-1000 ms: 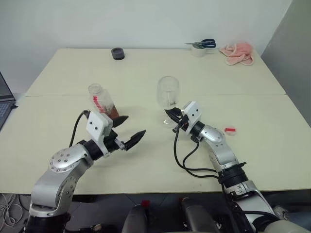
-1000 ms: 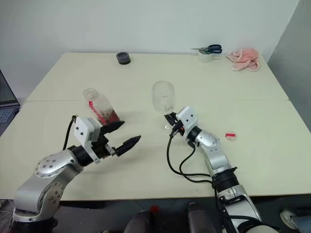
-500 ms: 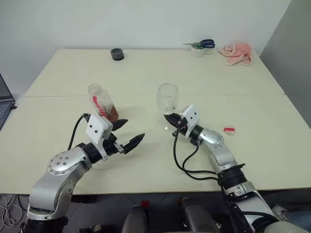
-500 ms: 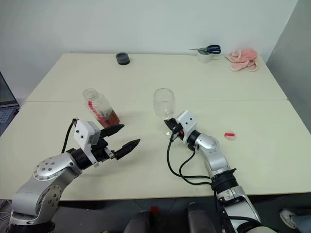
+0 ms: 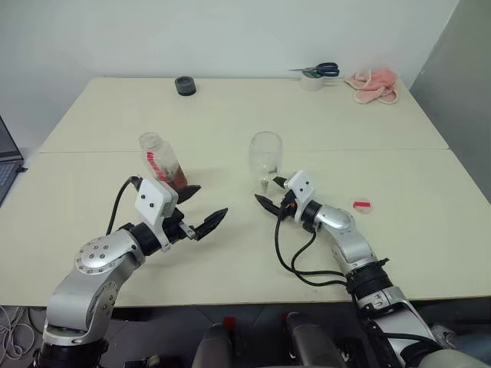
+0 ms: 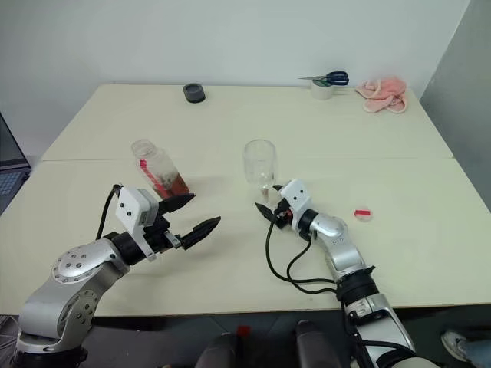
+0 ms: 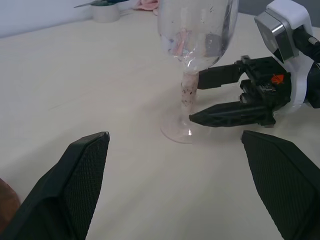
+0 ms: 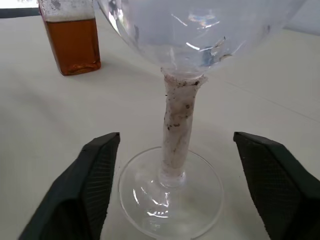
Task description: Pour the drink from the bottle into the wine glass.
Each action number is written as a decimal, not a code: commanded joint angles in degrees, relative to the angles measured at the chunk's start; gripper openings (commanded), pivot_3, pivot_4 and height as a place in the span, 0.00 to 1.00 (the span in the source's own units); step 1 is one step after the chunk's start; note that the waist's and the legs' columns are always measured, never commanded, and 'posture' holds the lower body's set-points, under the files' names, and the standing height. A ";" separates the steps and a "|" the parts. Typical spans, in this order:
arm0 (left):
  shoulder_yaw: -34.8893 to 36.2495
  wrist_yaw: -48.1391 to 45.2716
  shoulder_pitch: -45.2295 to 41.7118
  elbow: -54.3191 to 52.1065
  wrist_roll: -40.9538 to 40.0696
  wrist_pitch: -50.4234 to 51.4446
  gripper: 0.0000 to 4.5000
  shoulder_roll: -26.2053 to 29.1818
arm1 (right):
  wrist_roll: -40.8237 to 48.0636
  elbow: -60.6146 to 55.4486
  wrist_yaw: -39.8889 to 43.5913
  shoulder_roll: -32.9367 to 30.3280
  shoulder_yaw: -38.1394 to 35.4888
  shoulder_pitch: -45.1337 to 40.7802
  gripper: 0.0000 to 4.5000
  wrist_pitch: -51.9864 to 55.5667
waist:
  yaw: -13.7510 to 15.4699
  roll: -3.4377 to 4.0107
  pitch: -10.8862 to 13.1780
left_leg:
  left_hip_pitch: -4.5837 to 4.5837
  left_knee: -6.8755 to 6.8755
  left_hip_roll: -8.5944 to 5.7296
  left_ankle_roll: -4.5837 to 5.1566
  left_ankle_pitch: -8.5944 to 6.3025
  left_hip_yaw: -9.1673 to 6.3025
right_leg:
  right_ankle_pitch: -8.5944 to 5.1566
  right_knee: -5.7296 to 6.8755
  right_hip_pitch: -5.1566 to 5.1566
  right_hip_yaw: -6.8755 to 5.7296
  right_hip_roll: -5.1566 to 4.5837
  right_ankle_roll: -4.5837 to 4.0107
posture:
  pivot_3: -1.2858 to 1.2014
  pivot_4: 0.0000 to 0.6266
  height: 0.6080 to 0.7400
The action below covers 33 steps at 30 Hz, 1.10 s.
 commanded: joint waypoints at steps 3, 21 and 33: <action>4.78 3.97 1.69 1.09 0.76 -3.44 1.00 -2.76 | 3.42 -17.62 9.94 -9.68 0.56 3.23 1.00 11.02 | 0.14 0.00 0.00 | -0.03 0.01 -0.02 0.00 0.00 -0.01 | 0.00 -0.02 0.00 0.00 -0.04 0.01 | 0.52 0.24 1.00; 7.59 18.45 1.07 7.43 10.75 -13.65 1.00 -11.17 | 27.56 -25.78 25.12 -29.08 -10.00 -32.86 1.00 48.05 | 0.56 -0.29 -0.15 | -0.04 0.13 0.00 0.04 -0.03 -0.06 | 0.02 -0.09 0.11 -0.06 0.00 -0.04 | 0.52 0.24 1.00; 6.40 19.97 -7.04 9.12 11.87 -7.36 1.00 -7.23 | 28.12 -25.53 24.98 -27.45 -7.87 -34.14 1.00 51.82 | 1.50 -0.29 -0.15 | -0.06 0.19 -0.11 0.04 -0.03 -0.05 | 0.07 -0.09 0.11 -0.14 -0.16 -0.07 | 0.52 0.24 1.00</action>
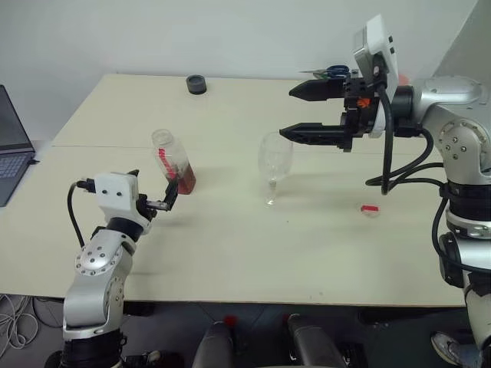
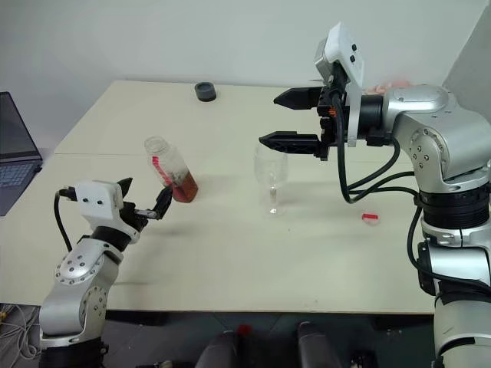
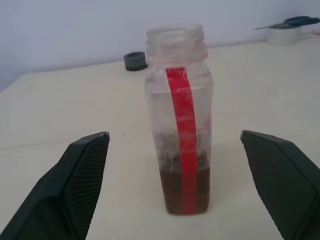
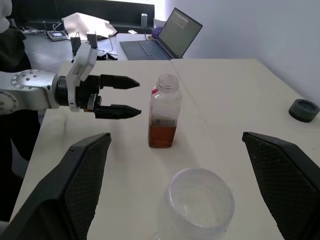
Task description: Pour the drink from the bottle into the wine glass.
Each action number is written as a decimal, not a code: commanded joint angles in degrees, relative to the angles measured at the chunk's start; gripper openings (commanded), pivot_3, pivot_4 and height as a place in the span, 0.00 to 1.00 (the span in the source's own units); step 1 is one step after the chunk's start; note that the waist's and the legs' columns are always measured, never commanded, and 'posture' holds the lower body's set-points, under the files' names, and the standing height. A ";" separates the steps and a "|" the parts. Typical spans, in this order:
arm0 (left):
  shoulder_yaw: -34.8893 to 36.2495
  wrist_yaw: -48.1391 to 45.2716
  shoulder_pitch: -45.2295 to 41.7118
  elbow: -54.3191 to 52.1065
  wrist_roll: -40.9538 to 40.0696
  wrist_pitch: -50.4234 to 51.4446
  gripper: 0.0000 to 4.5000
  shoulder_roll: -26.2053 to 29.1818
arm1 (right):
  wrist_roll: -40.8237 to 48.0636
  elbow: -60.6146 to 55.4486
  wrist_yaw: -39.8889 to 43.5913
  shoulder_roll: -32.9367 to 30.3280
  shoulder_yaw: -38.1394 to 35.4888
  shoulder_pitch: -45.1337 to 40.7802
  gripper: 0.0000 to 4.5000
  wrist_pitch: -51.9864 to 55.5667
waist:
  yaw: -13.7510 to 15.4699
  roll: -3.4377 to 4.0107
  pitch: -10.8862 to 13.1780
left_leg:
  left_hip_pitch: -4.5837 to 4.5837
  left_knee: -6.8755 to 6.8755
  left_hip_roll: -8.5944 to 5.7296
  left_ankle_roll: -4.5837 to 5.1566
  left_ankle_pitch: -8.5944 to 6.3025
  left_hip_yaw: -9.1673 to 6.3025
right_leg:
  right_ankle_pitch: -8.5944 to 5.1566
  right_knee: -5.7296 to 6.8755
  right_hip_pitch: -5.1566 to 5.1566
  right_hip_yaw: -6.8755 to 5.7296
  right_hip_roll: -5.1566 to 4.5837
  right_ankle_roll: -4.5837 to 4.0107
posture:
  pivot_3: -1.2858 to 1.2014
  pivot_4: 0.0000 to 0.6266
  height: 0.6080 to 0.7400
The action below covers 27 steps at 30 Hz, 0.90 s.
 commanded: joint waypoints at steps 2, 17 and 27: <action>-0.09 -2.51 -3.00 2.27 0.10 -0.24 1.00 2.41 | 1.42 -1.47 -0.27 0.38 -0.44 -1.71 1.00 1.03 | -0.03 0.00 0.00 | 0.01 -0.01 0.01 0.00 0.00 0.00 | 0.01 0.00 0.00 0.00 0.01 -0.01 | 0.52 0.24 1.00; -3.06 -10.30 -15.57 22.32 2.44 -9.03 1.00 4.49 | 1.16 -3.68 -1.46 0.40 0.11 -0.16 1.00 1.46 | -0.03 0.00 0.00 | -0.02 -0.05 0.02 0.00 0.00 -0.02 | 0.02 0.00 -0.04 -0.04 0.03 -0.04 | 0.52 0.24 1.00; -3.50 -12.48 -19.98 28.53 1.80 -12.71 0.87 2.96 | 0.61 -3.94 -1.71 -0.08 0.67 0.36 1.00 1.54 | -0.07 0.00 0.00 | -0.04 -0.06 0.02 0.00 0.00 -0.02 | 0.05 0.00 -0.06 -0.04 0.02 -0.09 | 0.52 0.24 1.00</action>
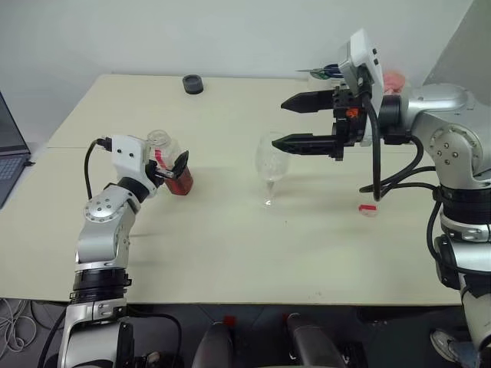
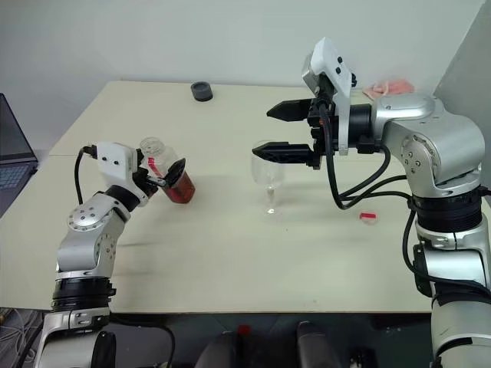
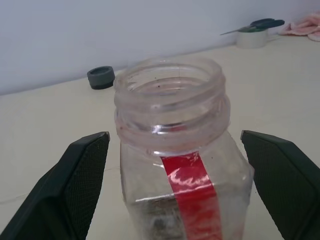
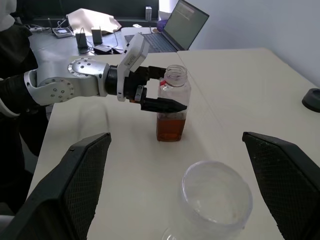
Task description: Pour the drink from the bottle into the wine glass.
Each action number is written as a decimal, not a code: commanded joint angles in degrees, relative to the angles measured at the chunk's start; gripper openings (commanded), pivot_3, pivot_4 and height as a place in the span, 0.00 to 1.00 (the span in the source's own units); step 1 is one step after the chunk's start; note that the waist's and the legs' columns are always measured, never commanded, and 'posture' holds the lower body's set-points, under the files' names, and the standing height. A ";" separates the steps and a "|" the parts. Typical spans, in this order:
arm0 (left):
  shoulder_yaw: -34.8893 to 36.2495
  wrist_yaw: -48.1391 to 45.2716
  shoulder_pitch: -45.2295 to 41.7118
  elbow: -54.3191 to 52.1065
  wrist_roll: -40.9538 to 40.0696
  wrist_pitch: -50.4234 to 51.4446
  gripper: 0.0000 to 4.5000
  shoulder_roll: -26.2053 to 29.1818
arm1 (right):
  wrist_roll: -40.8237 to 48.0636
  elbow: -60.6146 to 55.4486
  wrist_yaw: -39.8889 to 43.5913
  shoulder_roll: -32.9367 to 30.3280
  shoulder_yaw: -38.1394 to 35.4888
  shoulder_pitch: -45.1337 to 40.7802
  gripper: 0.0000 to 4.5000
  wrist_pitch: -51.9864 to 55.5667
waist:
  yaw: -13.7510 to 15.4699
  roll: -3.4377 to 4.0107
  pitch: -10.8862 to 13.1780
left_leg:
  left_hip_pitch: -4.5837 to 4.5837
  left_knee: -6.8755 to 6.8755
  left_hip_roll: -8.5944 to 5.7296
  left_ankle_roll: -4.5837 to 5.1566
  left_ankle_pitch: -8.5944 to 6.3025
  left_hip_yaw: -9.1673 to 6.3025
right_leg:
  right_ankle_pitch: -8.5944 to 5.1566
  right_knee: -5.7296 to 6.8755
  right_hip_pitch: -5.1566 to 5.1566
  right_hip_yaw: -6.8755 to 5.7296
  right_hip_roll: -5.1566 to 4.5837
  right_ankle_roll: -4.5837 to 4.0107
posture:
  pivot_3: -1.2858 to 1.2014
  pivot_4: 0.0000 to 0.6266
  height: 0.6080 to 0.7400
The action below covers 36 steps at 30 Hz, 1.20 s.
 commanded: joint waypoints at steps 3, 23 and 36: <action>0.38 -0.75 -0.81 0.14 -0.55 -2.31 0.67 -0.94 | -0.13 -1.66 -0.45 -1.15 -0.54 -0.19 1.00 -0.42 | 0.00 0.00 0.00 | 0.00 0.00 0.00 0.00 0.00 0.00 | 0.00 0.00 0.00 0.00 -0.01 -0.01 | 0.52 0.24 1.00; -12.14 -10.07 -20.94 6.85 10.72 -13.36 0.44 5.09 | 2.92 -19.09 -7.36 -3.76 -18.59 37.36 1.00 -12.99 | 1.70 -0.19 0.09 | -0.33 0.03 -0.14 -0.02 0.01 -0.21 | 0.01 -0.03 -0.13 -0.27 -0.11 -0.01 | 0.52 0.24 1.00; -24.24 -11.46 -33.25 26.06 24.43 -38.17 0.43 1.46 | 3.44 -32.21 -18.84 -0.92 -16.02 47.25 1.00 -12.95 | 0.08 -0.13 0.12 | -0.22 0.10 -0.02 0.01 0.03 -0.06 | -0.14 0.05 -0.16 0.06 0.17 0.31 | 0.52 0.24 1.00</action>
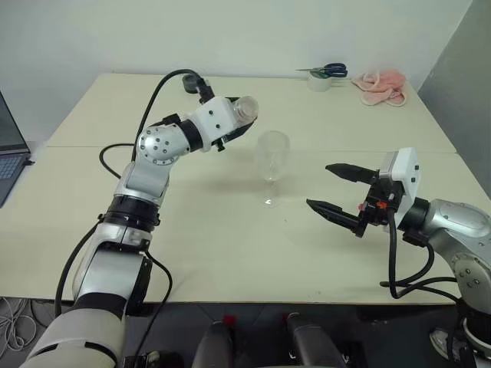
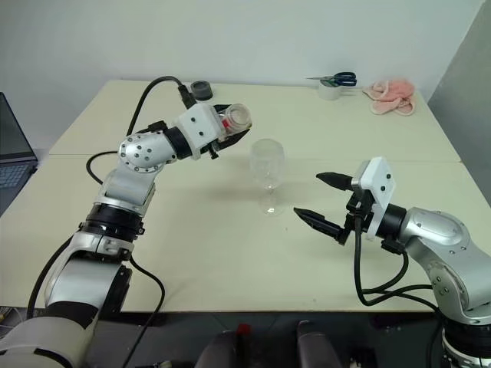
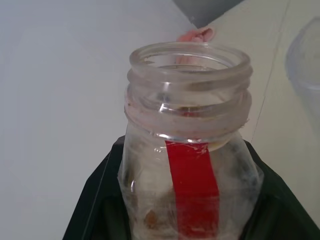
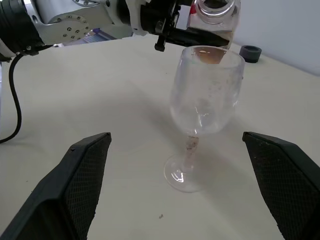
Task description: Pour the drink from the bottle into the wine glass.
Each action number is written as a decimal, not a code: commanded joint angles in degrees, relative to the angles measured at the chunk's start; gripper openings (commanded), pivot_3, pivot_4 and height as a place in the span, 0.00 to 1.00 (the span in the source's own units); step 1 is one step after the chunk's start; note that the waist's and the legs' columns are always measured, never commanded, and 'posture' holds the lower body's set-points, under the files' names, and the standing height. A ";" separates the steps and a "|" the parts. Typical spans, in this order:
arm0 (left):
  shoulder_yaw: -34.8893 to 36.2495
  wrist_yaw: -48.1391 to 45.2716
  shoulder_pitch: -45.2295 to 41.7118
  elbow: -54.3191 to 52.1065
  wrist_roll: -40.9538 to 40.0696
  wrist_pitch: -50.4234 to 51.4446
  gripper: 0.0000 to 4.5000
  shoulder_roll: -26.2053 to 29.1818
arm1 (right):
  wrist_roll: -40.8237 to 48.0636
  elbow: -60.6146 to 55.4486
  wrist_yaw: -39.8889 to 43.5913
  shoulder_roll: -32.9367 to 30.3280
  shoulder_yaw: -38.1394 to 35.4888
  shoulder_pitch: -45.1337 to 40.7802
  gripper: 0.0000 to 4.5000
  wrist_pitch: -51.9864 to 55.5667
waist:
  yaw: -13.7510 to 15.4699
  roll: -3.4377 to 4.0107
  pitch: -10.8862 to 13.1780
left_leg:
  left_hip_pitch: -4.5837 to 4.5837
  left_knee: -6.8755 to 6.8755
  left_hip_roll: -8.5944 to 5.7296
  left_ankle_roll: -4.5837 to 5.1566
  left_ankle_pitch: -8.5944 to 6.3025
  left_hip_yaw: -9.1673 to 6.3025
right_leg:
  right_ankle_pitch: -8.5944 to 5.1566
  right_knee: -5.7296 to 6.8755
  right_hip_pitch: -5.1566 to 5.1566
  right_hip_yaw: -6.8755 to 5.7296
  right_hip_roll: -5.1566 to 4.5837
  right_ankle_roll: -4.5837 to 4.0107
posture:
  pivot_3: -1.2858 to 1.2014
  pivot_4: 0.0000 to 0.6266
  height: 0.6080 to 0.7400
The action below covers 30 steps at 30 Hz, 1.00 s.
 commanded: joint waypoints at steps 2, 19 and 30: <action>-0.69 1.69 -3.95 3.63 2.97 -7.61 0.43 0.01 | -0.19 -2.14 -1.04 -0.51 -1.09 1.00 1.00 -3.07 | -0.01 0.00 0.00 | -0.02 0.00 -0.01 0.00 0.00 0.03 | 0.00 -0.02 -0.01 0.03 -0.01 0.01 | 0.52 0.24 1.00; -3.36 9.23 -9.64 14.15 12.00 -19.26 0.43 -1.43 | -0.14 -7.06 -5.48 4.10 -7.07 15.39 1.00 -13.91 | 0.71 -0.01 0.00 | -0.06 0.05 -0.03 0.00 0.00 0.01 | 0.00 0.00 -0.01 0.01 -0.03 0.02 | 0.52 0.24 1.00; -5.86 12.46 -11.66 16.92 17.18 -24.05 0.43 -0.42 | 0.44 -6.61 -5.88 2.40 -5.85 13.76 1.00 -13.71 | 0.68 -0.01 0.00 | 0.04 0.04 -0.02 0.00 0.00 0.05 | 0.01 0.02 0.05 0.06 0.00 0.03 | 0.52 0.24 1.00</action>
